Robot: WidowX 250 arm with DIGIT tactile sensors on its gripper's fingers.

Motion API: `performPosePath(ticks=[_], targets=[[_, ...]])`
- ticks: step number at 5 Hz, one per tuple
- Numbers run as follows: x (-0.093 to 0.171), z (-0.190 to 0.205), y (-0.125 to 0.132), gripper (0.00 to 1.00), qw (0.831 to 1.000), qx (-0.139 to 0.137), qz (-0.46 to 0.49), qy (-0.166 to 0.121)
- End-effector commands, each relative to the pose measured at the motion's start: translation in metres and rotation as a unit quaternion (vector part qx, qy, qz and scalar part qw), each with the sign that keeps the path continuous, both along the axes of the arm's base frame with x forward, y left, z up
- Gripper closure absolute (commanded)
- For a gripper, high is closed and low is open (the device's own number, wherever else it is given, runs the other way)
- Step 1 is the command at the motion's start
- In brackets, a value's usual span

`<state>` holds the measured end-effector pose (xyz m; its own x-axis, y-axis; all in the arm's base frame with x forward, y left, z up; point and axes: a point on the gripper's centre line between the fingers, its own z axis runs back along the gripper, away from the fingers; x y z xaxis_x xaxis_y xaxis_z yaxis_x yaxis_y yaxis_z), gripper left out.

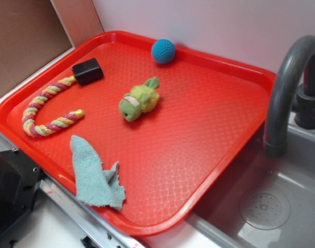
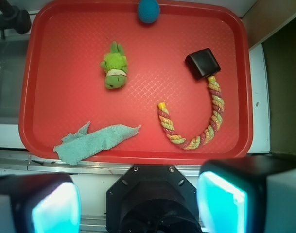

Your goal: Grab the blue ball.

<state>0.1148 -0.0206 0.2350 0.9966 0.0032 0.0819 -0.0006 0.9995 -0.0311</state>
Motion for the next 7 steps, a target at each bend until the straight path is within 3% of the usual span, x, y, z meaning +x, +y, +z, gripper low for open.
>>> performPosePath(ticks=[1,3,5,7], targets=[[0.0,0.0,0.0,0.0,1.0,0.0,0.0,0.0],[0.016,-0.011,-0.008,0.0,0.997,0.01,0.022,-0.068],[0.049,-0.035,-0.012,0.0,0.989,-0.004,0.041,-0.145],[0.124,-0.07,0.017,0.0,0.983,0.036,0.088,-0.159]])
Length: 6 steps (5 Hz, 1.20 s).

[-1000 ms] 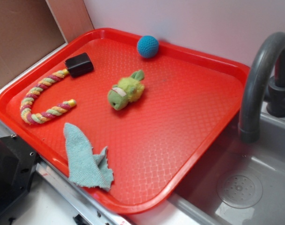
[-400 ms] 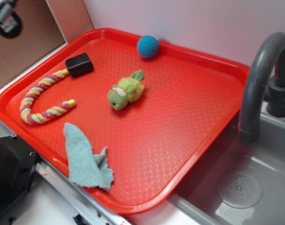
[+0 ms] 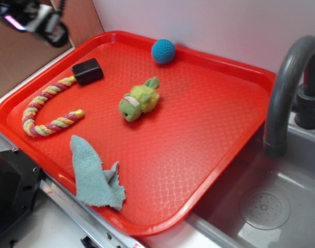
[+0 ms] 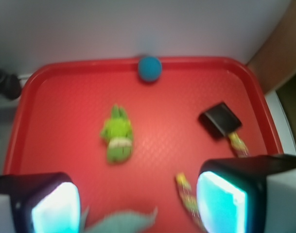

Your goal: Grab the blue ball.

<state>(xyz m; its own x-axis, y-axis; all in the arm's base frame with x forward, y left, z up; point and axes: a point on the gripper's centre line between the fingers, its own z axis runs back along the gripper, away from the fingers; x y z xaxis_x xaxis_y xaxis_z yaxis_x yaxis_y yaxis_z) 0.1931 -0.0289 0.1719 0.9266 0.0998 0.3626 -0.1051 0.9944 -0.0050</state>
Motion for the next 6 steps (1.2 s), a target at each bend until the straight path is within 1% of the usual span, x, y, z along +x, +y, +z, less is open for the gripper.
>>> performPosePath(ticks=[1,2,3,4,5,6], targets=[[0.096,-0.028,0.051,0.0,0.999,0.021,0.026,-0.034],[0.146,-0.055,0.071,0.0,0.999,0.032,0.029,-0.031],[0.171,-0.082,0.07,0.0,0.999,0.031,-0.008,-0.019],[0.176,-0.105,0.064,0.0,0.999,0.033,-0.04,0.002],[0.178,-0.115,0.065,0.0,0.998,0.016,-0.056,0.009],[0.172,-0.119,0.059,0.0,0.998,0.008,-0.055,0.013]])
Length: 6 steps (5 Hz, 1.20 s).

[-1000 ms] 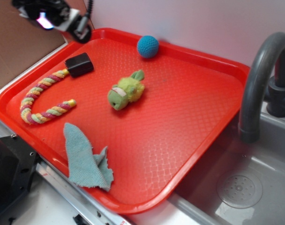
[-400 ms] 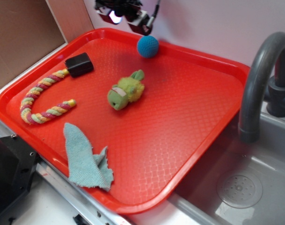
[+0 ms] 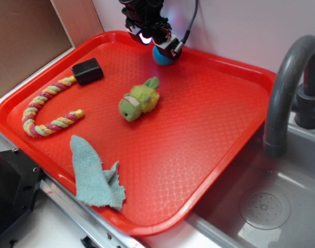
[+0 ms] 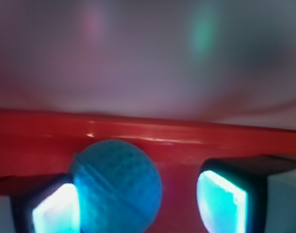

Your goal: Grab the blue ball.

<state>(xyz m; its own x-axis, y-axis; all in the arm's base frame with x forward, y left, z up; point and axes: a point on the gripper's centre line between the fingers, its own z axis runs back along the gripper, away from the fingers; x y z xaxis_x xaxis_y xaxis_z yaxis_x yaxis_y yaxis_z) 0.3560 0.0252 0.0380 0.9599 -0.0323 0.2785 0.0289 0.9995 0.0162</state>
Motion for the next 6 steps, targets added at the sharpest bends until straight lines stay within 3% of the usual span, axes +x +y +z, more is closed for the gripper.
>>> performPosePath(ticks=[1,2,4,5,6], targets=[[0.01,0.006,0.007,0.0,1.0,-0.002,0.022,-0.02],[0.007,0.004,0.005,1.0,1.0,-0.004,0.025,-0.016],[-0.003,0.001,-0.003,1.0,1.0,0.008,0.026,-0.001],[-0.009,0.018,-0.005,1.0,0.997,0.009,0.06,0.037],[-0.022,0.045,-0.013,1.0,0.997,0.039,0.042,0.042]])
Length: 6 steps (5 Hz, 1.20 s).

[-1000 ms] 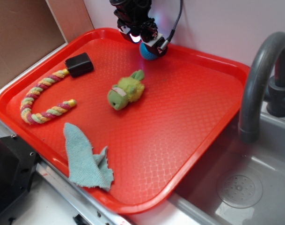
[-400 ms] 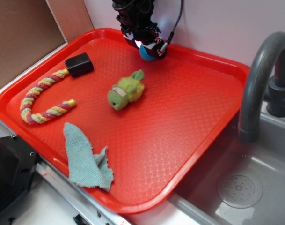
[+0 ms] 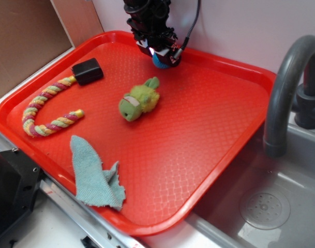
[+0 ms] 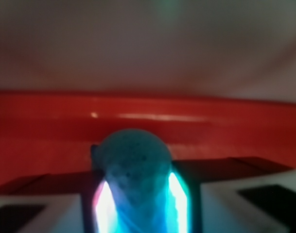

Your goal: Grab the blue ball.

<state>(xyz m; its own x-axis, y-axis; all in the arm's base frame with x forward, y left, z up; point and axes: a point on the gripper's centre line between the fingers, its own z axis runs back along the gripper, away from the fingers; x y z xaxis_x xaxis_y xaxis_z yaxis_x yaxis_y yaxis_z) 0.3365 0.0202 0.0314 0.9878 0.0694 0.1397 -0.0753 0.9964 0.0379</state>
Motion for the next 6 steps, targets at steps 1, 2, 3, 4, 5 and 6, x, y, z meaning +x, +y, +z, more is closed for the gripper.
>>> performPosePath(ticks=[1,2,3,4,5,6], targets=[[-0.029,0.078,-0.017,1.0,1.0,0.003,-0.016,-0.017],[-0.062,0.106,-0.024,1.0,1.0,-0.022,0.001,-0.005],[-0.099,0.136,-0.027,1.0,0.996,-0.078,-0.041,0.002],[-0.122,0.149,-0.022,1.0,0.995,-0.097,-0.037,0.012],[-0.133,0.15,-0.022,1.0,0.995,-0.092,-0.02,0.011],[-0.132,0.146,-0.022,1.0,0.994,-0.096,-0.052,0.031]])
